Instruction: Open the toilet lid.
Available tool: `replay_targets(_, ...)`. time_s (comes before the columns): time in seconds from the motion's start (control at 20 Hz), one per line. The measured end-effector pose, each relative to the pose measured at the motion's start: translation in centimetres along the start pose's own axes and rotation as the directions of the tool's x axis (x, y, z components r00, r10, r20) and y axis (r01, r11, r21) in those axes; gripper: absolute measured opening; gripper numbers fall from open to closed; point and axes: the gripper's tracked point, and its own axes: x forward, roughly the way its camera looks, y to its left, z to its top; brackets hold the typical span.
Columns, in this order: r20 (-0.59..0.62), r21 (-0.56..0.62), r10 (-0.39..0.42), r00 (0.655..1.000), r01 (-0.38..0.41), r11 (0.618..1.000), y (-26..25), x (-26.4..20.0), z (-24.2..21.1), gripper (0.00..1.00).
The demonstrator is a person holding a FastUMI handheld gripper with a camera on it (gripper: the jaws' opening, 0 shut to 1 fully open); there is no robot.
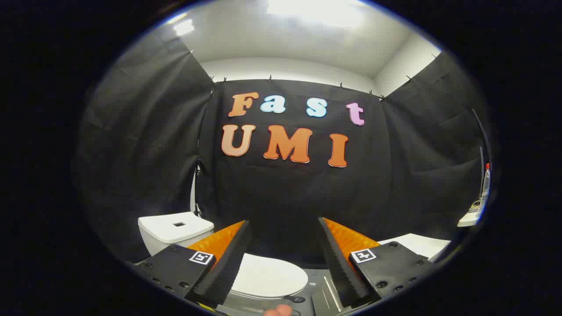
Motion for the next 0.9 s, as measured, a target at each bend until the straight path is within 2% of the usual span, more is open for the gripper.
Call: replay_targets(0.9,-0.023,-0.036,0.043,0.999,-0.044,0.998,2.3,-0.1,-0.4,0.98)
